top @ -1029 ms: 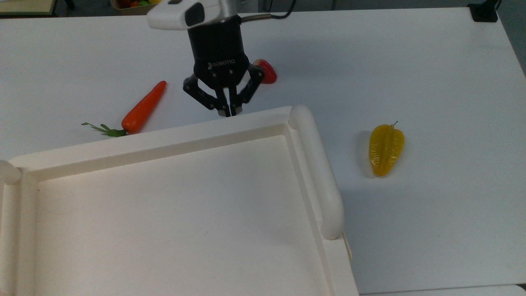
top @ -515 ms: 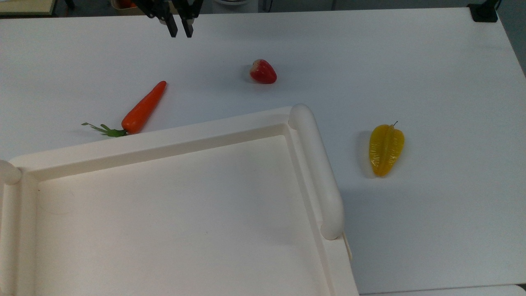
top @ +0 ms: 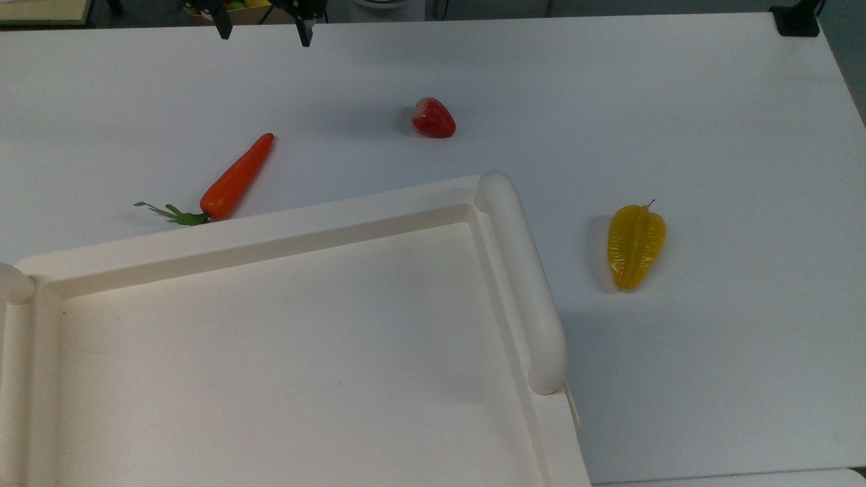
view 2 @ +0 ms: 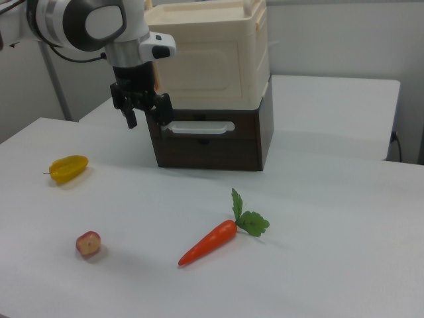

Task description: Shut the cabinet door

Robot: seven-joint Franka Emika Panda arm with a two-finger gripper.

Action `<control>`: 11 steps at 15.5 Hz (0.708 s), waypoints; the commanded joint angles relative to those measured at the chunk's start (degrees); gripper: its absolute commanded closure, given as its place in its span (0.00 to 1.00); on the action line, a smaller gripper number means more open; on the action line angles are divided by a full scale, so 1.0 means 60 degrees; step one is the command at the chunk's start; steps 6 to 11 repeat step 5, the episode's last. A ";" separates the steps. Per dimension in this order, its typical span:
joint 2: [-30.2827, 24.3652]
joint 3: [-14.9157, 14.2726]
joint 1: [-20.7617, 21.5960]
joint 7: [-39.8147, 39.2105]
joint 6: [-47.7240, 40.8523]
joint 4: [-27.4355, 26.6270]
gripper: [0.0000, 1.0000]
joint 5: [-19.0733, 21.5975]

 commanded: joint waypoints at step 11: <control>-0.0275 -0.0183 -0.0078 -0.0065 -0.0305 -0.0021 0.00 -0.0127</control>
